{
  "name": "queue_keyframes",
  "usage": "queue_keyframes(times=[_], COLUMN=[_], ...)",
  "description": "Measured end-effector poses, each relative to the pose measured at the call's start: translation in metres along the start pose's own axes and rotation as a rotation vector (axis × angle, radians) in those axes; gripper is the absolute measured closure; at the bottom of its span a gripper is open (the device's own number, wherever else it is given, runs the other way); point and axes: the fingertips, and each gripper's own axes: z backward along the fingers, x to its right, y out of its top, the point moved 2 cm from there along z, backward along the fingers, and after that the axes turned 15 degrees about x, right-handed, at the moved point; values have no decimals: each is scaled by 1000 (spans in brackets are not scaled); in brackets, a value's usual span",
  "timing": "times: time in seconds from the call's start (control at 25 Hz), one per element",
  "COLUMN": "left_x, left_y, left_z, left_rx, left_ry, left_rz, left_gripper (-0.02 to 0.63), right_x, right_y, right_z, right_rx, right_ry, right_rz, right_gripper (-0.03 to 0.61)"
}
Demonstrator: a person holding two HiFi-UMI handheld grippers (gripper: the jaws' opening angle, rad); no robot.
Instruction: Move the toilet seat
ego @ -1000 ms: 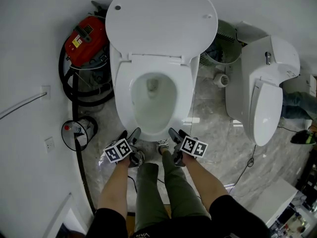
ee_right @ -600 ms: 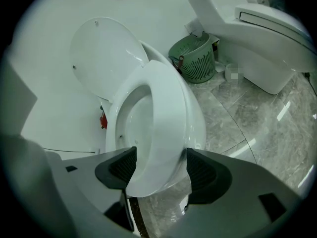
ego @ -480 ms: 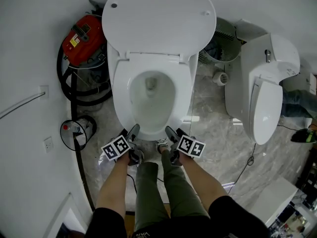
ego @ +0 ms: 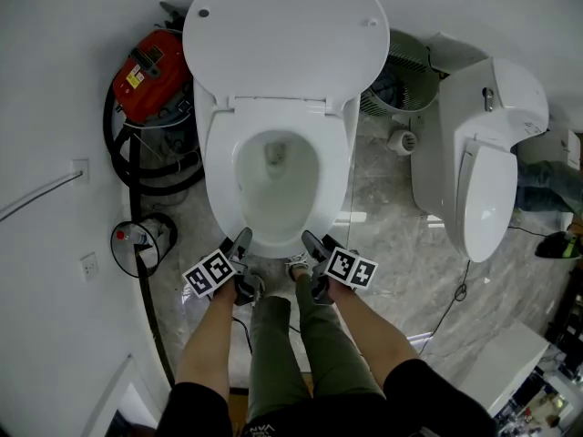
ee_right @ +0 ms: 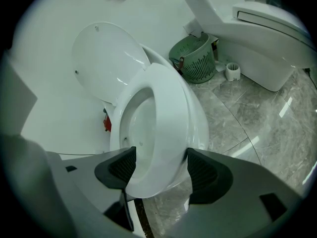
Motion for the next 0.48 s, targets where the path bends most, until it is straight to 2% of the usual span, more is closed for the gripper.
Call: queue_keyframes(times=[0.48], left_x=[34], left_y=[20], left_z=[36], left_rx=[40], left_ry=[-71], left_rz=[32], left_gripper=[290], right_x=[-31], right_y=[21], right_z=[38], right_rx=[2], right_ry=[82], right_rz=[-27], right_gripper=[264])
